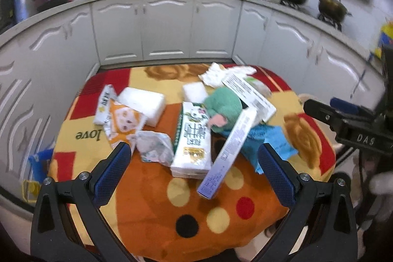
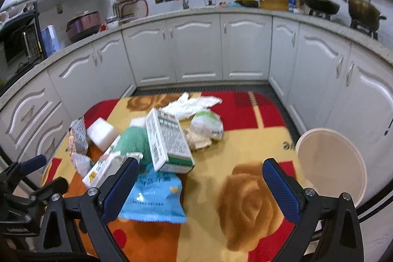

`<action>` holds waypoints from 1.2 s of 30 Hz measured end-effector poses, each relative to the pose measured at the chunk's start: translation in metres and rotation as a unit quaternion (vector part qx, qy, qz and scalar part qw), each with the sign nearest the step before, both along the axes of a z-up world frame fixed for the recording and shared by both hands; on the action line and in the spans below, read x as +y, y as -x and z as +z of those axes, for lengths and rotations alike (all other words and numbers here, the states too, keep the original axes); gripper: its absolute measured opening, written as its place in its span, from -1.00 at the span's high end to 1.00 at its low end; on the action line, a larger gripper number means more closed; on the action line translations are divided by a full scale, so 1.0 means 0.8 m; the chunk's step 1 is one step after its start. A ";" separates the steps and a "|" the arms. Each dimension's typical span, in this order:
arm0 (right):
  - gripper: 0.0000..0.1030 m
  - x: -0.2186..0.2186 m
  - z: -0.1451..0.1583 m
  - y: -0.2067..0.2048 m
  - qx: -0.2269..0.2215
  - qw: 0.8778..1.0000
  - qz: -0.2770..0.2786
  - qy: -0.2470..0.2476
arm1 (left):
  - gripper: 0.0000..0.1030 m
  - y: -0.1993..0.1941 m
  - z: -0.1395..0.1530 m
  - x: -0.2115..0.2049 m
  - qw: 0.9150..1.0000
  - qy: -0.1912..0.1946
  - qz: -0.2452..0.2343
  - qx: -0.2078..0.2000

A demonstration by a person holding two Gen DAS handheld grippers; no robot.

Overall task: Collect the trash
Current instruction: 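Grasp the white receipt strip with the left tool while the right tool grasps the blue snack bag, then carry the receipt strip and blue snack bag in both tools to the beige bin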

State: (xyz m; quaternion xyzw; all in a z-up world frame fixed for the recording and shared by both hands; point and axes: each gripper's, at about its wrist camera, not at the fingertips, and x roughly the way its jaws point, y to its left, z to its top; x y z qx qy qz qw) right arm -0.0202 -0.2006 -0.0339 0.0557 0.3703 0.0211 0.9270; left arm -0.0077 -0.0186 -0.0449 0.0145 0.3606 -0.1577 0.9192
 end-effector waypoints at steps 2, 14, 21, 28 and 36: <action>-0.87 -0.004 -0.009 -0.001 0.017 1.000 0.007 -0.016 | -0.99 -0.003 -0.005 -0.011 1.000 -0.008 -0.016 0.001; -0.70 -0.009 -0.059 -0.027 0.094 0.991 0.027 -0.086 | 0.10 -0.044 -0.048 -0.051 0.995 -0.045 -0.076 0.054; -0.53 0.000 -0.076 -0.042 0.125 0.982 0.058 -0.129 | 0.51 -0.038 -0.039 -0.040 0.994 -0.011 -0.087 0.066; 0.26 0.017 -0.099 -0.055 0.146 0.970 0.087 -0.175 | 0.62 -0.023 -0.021 -0.026 0.994 -0.010 -0.083 0.065; 0.75 0.015 -0.075 -0.025 0.129 0.966 0.124 -0.188 | 0.65 -0.017 0.001 -0.012 0.996 -0.001 -0.070 0.047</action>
